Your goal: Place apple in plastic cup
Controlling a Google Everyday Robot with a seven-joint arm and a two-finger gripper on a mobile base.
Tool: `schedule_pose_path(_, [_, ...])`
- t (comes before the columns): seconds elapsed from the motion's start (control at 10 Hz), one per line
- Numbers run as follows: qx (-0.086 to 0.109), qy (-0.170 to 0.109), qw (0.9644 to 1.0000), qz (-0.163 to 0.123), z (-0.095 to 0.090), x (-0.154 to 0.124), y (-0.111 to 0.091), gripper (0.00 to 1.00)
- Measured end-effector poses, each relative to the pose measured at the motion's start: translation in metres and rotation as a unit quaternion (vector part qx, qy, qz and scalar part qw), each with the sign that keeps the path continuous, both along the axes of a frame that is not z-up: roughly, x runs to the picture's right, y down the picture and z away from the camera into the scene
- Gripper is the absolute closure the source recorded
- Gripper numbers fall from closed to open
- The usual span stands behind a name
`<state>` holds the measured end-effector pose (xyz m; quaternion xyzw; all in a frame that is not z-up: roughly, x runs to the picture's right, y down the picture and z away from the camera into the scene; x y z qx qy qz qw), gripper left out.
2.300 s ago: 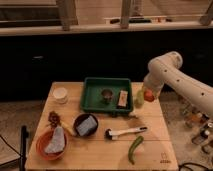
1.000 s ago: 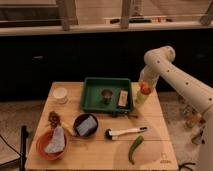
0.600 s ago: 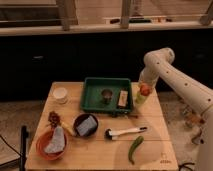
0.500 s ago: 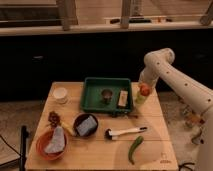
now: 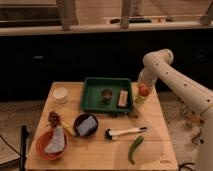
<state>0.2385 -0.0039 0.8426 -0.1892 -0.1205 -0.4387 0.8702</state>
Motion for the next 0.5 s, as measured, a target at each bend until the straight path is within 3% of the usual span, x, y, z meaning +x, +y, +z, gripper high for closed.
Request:
schedule_pose_path(0.3, [0.004,0.001,1.0000,-0.003,-0.0012,-0.0002,-0.0031,0.20])
schedule_pose_path(0.5, [0.007,0.000,1.0000,-0.006,-0.0024,-0.0025,-0.0059,0.20])
